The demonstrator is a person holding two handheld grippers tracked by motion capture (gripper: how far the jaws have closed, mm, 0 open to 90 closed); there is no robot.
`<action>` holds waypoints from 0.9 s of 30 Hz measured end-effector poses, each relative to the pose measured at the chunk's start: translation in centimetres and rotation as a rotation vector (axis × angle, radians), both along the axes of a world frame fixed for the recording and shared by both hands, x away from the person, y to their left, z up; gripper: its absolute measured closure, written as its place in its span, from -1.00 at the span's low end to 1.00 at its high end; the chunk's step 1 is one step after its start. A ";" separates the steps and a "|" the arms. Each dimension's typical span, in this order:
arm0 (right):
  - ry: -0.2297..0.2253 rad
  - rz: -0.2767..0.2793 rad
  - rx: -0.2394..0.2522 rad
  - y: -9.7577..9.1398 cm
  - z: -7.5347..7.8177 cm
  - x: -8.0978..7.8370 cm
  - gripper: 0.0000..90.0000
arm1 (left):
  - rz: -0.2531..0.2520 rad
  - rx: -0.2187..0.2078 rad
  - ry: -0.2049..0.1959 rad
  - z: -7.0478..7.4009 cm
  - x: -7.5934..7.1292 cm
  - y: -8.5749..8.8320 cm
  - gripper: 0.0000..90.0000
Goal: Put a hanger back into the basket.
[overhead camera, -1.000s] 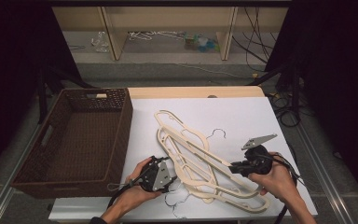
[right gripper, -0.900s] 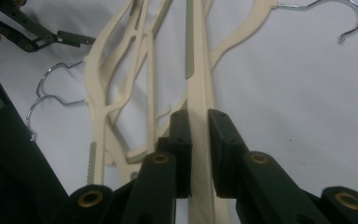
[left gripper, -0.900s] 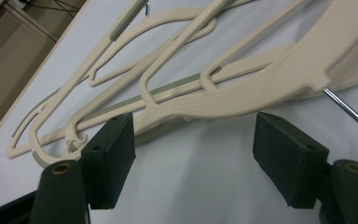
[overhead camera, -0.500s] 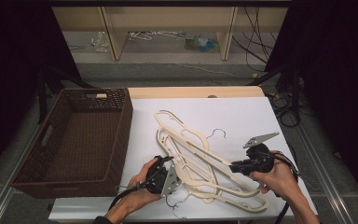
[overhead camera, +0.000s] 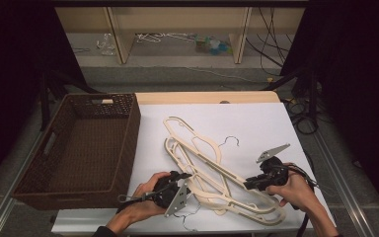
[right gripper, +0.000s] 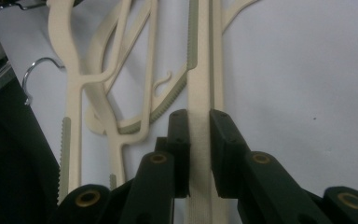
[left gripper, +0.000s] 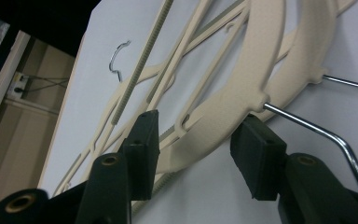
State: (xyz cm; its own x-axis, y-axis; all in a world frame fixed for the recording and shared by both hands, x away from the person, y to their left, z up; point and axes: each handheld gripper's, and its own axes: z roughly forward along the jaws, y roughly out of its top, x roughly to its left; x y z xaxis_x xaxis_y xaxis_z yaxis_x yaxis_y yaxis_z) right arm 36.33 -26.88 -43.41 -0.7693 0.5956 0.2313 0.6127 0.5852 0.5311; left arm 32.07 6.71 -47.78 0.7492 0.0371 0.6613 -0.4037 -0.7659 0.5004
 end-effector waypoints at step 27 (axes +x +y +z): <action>0.017 0.060 -0.016 -0.1 -0.1 -0.1 0.71 | -0.192 0.096 -0.220 4.8 -1.9 -0.6 0.90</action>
